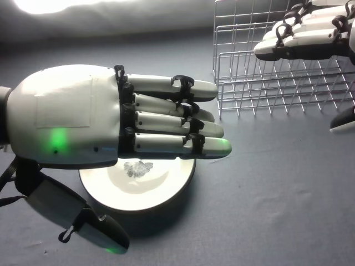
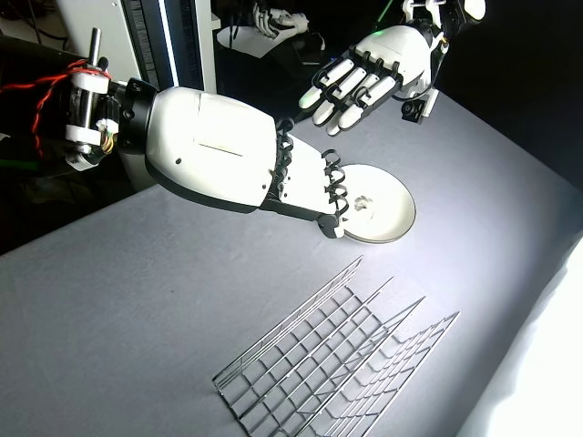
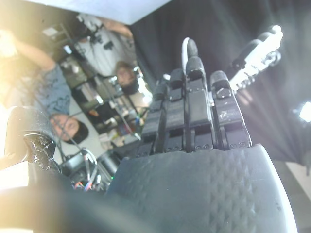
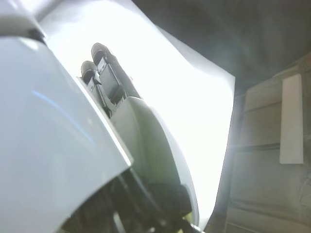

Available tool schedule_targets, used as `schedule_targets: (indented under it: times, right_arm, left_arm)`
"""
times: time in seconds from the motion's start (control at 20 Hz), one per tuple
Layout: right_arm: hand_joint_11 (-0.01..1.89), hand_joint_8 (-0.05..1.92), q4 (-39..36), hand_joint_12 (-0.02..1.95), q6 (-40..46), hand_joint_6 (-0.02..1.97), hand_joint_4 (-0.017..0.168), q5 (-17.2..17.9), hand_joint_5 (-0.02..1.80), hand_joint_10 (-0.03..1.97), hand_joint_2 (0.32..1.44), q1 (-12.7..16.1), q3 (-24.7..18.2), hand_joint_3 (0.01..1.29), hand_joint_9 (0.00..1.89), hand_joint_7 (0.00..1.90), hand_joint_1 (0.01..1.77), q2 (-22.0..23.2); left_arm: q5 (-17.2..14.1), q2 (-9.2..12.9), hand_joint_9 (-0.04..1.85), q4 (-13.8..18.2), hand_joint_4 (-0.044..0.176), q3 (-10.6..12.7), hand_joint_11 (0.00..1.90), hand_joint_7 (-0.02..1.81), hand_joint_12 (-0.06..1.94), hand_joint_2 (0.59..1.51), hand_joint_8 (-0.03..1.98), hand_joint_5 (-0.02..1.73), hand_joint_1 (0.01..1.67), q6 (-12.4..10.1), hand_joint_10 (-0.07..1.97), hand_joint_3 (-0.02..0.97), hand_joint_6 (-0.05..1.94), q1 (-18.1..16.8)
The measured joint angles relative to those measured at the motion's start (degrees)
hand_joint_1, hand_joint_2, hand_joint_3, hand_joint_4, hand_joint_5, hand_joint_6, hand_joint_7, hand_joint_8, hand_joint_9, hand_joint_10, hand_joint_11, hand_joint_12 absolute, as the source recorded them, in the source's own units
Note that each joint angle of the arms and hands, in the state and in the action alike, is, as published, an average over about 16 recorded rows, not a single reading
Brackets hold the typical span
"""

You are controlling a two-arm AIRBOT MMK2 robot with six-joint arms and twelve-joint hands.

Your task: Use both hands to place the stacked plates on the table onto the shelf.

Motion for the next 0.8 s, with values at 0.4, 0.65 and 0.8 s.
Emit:
schedule_targets:
  times: [0.4, 0.65, 0.8]
  right_arm:
    - [0.02, 0.01, -0.01, 0.14, -0.19, 0.02, 0.002, 0.02, 0.1, 0.02, 1.06, -0.15, 0.05, 0.04, 0.06, 0.08, 0.23, 0.08]
    - [0.02, 0.01, -0.01, 0.0, -0.5, 0.02, 0.003, 0.03, 0.06, 0.02, 1.09, -0.27, 0.25, 0.02, 0.03, 0.04, 0.02, 0.14]
    - [0.02, 0.01, -0.03, 0.0, -0.76, 0.02, 0.005, 0.04, 0.04, 0.02, 1.09, -0.37, 0.41, 0.01, 0.02, 0.03, 0.01, 0.16]
  left_arm:
    - [0.06, 0.08, 0.07, 1.3, 0.004, 0.04, 0.02, 0.06, 0.06, 1.034, 0.0, 0.04, 0.07, -1.63, 0.0, 0.045, 0.0, -0.42]
    - [-0.89, 0.44, 0.02, 3.18, 0.004, 0.75, 0.02, 0.02, 0.02, 1.056, -0.01, 0.03, 0.03, -3.41, -0.01, 0.027, 0.0, -1.26]
    - [-1.77, 0.53, 0.02, 5.11, 0.004, 1.75, 0.02, 0.02, 0.0, 1.065, -0.01, 0.02, 0.03, -5.11, -0.01, 0.033, 0.0, -1.92]
